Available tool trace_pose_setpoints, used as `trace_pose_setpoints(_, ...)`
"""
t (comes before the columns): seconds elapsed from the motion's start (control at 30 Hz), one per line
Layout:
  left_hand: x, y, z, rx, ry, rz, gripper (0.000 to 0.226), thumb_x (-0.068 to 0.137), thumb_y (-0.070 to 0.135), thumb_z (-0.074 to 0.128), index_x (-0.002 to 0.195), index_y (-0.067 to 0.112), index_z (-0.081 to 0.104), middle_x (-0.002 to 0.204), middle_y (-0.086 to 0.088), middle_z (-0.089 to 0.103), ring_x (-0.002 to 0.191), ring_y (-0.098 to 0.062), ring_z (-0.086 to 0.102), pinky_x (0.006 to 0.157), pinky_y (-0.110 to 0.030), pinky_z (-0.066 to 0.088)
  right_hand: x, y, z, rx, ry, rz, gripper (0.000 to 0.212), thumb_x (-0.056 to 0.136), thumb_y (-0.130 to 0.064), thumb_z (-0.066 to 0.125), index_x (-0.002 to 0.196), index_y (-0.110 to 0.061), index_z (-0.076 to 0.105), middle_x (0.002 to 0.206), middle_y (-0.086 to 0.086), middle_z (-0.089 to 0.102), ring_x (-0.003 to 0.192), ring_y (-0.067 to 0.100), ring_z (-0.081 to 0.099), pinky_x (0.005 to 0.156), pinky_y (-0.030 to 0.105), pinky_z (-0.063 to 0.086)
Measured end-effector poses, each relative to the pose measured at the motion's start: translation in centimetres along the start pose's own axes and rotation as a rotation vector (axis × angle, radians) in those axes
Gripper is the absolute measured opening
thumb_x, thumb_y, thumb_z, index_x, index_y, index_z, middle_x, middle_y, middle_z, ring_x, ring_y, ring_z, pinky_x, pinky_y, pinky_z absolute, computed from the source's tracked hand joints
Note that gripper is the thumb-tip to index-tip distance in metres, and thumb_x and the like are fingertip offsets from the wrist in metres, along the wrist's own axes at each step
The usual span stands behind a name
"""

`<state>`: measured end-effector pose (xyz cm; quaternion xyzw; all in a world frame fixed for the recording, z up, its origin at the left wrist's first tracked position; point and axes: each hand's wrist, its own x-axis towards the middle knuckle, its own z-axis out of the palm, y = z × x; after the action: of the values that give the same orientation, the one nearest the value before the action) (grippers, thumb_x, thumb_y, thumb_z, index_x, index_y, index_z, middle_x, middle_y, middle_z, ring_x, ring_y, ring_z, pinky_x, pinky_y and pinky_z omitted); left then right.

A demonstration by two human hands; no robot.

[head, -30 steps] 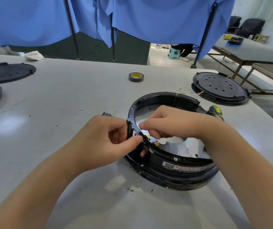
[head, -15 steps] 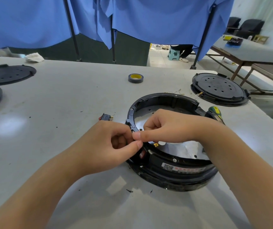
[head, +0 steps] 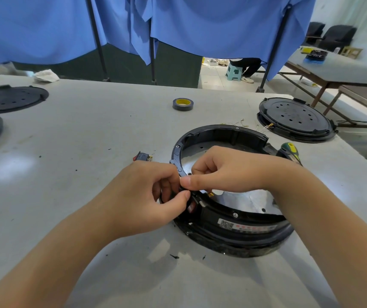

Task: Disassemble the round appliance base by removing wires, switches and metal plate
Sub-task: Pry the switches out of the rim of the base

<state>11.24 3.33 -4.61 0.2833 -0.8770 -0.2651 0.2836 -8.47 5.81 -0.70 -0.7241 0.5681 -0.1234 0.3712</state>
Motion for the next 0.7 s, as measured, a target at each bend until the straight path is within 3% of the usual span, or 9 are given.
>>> trace_pose_setpoints(0.3, -0.06, 0.10, 0.26, 0.063, 0.025, 0.040, 0.027, 0.072, 0.043, 0.053, 0.063, 0.018, 0.058, 0.054, 0.008, 0.054, 0.051, -0.013, 0.051, 0.049, -0.017, 0.035, 0.33, 0.11, 0.24, -0.007, 0.029, 0.028, 0.047, 0.084, -0.051, 0.064, 0.054, -0.019, 0.046, 0.051, -0.006, 0.037, 0.053, 0.014, 0.034, 0.053, 0.026, 0.030)
trace_pose_setpoints(0.5, -0.11, 0.09, 0.30, 0.070, 0.034, 0.039, 0.026, 0.072, 0.042, 0.052, 0.061, 0.019, 0.056, 0.053, 0.007, 0.053, 0.050, -0.013, 0.050, 0.048, -0.020, 0.035, 0.42, 0.35, 0.26, -0.132, 0.012, 0.146, 0.049, 0.079, -0.069, 0.054, 0.067, -0.022, 0.055, 0.057, -0.011, 0.049, 0.055, 0.009, 0.044, 0.059, 0.027, 0.036)
trace_pose_setpoints(0.7, -0.02, -0.03, 0.36, 0.069, 0.039, 0.051, 0.026, 0.072, 0.042, 0.052, 0.061, 0.019, 0.056, 0.052, 0.006, 0.052, 0.050, -0.014, 0.050, 0.047, -0.025, 0.037, 0.41, 0.04, 0.25, 0.018, -0.127, 0.183, 0.048, 0.089, -0.058, 0.050, 0.071, -0.014, 0.049, 0.050, -0.007, 0.033, 0.046, 0.012, 0.028, 0.042, 0.020, 0.026)
